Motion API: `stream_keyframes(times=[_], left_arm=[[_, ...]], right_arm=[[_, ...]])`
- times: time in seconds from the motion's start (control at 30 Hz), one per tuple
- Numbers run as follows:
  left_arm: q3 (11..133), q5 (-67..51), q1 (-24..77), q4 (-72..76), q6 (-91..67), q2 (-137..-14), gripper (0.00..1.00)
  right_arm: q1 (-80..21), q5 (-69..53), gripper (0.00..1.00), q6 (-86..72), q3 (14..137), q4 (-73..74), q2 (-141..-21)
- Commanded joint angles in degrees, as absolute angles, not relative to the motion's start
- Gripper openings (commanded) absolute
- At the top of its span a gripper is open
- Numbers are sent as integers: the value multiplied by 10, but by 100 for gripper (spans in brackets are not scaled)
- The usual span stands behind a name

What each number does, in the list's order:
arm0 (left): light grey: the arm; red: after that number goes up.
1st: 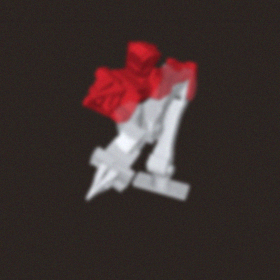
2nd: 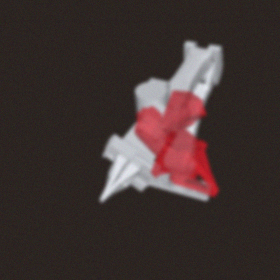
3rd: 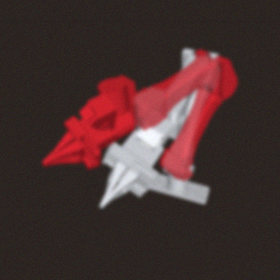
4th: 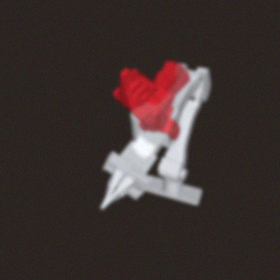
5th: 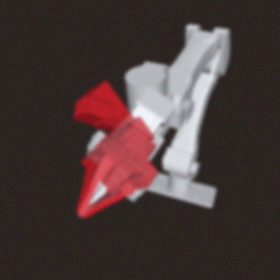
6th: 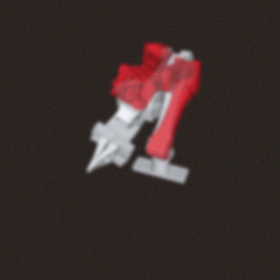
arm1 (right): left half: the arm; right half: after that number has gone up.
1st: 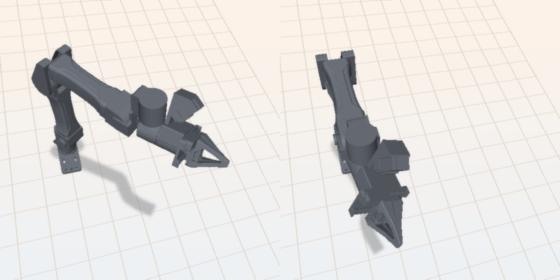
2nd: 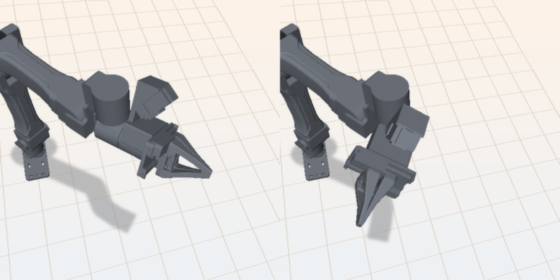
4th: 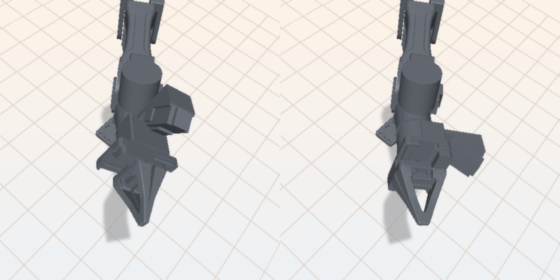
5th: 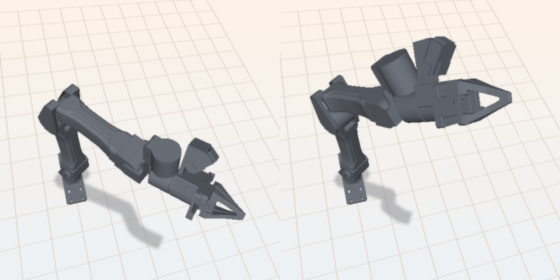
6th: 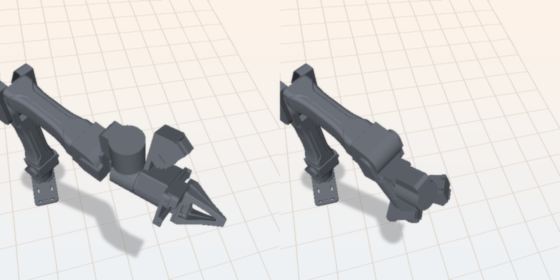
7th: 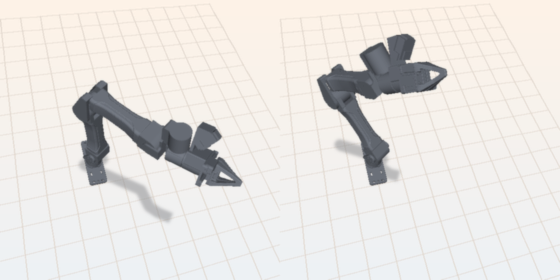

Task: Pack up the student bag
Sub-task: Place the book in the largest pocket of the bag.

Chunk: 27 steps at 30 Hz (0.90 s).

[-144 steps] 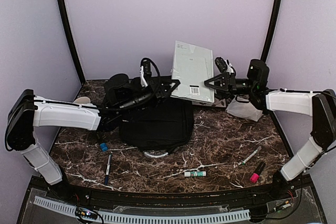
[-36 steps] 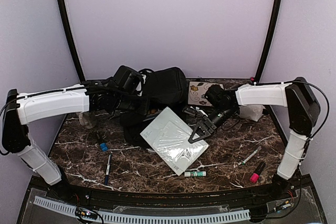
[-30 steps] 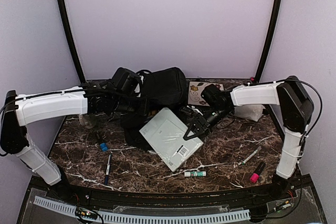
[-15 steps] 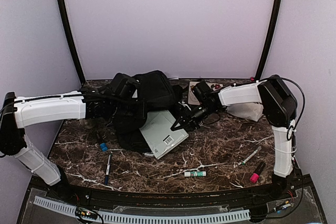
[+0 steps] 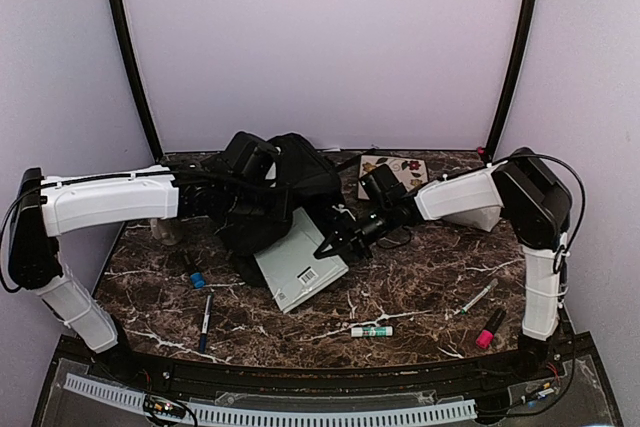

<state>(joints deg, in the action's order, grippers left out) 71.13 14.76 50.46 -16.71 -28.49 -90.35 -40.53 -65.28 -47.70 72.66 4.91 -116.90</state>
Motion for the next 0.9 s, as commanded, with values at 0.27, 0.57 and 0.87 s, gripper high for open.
stream_keyframes(times=[0.27,0.57,0.87], left_arm=[[743,36,505,-118,-191,-879,0],[734,27,505,-139,-165,-852,0],[731,68,505,-137,-166,-842,0]], right_arm=[[-411,-670,0,-393,847,85,-1193],[-402,-629,0,-392,854,75,-1210],[-414,-576,0,-362,817,118,-1164]])
